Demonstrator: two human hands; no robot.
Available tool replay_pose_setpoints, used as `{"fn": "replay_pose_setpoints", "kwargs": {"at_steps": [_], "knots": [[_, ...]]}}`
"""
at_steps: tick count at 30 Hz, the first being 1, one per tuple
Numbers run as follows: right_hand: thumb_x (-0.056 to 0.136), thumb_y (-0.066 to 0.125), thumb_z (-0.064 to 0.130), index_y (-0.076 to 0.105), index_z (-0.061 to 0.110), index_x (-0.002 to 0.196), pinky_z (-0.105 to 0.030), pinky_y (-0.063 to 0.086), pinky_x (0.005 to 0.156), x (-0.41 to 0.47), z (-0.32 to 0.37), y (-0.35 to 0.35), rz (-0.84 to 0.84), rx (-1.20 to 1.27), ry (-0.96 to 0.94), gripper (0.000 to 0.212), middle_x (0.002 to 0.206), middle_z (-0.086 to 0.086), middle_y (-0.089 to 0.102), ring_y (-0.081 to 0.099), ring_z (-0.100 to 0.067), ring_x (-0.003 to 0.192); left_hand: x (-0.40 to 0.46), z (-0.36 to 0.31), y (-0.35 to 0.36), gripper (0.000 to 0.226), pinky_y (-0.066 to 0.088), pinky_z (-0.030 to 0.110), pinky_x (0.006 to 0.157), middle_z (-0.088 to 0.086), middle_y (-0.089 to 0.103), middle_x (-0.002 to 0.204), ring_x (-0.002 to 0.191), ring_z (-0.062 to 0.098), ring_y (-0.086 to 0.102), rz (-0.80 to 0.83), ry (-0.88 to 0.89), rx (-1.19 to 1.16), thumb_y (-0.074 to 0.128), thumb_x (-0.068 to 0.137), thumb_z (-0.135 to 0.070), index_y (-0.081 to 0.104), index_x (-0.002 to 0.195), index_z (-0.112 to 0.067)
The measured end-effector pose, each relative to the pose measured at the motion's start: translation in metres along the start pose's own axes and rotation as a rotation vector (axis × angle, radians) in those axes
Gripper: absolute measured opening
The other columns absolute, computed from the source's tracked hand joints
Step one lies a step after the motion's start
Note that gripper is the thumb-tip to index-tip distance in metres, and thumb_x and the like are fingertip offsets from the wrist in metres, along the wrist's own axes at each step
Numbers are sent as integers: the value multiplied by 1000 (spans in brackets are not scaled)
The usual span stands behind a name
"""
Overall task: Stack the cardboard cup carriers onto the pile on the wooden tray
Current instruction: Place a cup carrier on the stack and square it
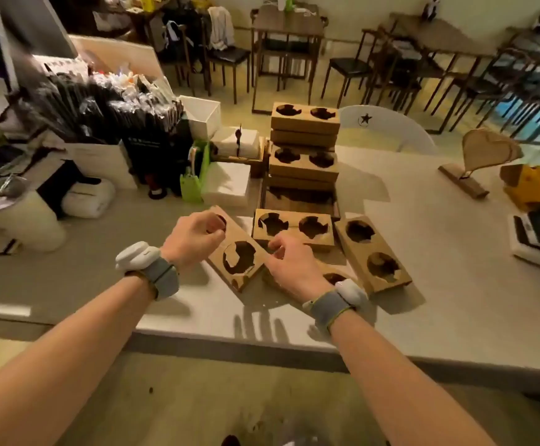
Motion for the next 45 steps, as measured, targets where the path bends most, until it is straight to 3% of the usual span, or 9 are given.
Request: {"fn": "replay_pose_setpoints", "kwargs": {"at_steps": [6,10,15,20,25,31,38,42,45], "knots": [[89,58,31,59,24,90,-21,40,47,5,-38,29,45,-58,77,7,81,7,61,57,-12,73,26,47,5,46,42,39,91,20,59,123,112,35,54,-88,-168,117,59,83,-17,54,127,-5],[89,58,25,64,15,91,-44,58,71,15,-55,43,137,81,129,12,84,-6,66,62,-23,81,53,67,10,62,35,48,101,22,49,137,127,42,39,-101,-266,239,58,83,-19,40,140,-6],[91,58,23,61,22,92,-38,57,64,16,-54,58,175,208,107,3,75,-6,67,67,-21,74,68,91,19,64,36,48,104,25,47,140,128,43,43,-32,-337,220,57,85,-19,35,144,-5],[91,61,22,62,17,99,-37,60,74,19,-46,59,161,254,124,9,81,-4,67,68,-18,79,63,103,13,44,49,44,88,18,60,119,102,32,57,-112,-354,104,55,86,-21,52,128,-9],[91,63,22,63,16,95,-47,60,74,36,-36,37,49,288,130,7,83,-8,69,70,-23,81,66,100,-11,36,44,36,76,6,60,101,91,24,55,-237,-329,51,56,82,-35,56,110,-13],[92,62,30,58,28,93,-41,62,72,73,-26,-21,-154,273,121,4,91,-2,66,68,-22,83,95,70,-30,27,43,34,61,3,57,81,72,20,54,-235,-247,-114,52,88,-40,54,88,-14],[92,60,35,65,24,110,-39,60,78,136,-23,-130,-358,278,86,22,95,8,65,62,-15,90,160,-16,-13,21,50,35,71,5,61,89,83,23,58,-150,-66,-265,52,93,-34,58,93,-14],[93,60,33,63,33,94,-36,58,76,178,-39,-172,-439,282,92,3,90,10,65,62,-13,87,201,-51,14,17,51,29,71,-1,62,93,87,16,60,-132,-25,-313,54,93,-32,58,102,-18],[93,59,29,59,36,83,-21,47,59,202,-53,-187,-468,259,98,12,82,16,62,58,-6,75,226,-62,33,23,45,20,66,-6,62,96,89,9,58,-132,-33,-359,55,93,-33,58,111,-17]]}}
Point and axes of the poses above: each hand's wrist, its own x-axis towards the middle knuckle, its own y-axis out of the palm, z = x × y, the point moved 9 cm from there along x, towards the middle knuckle
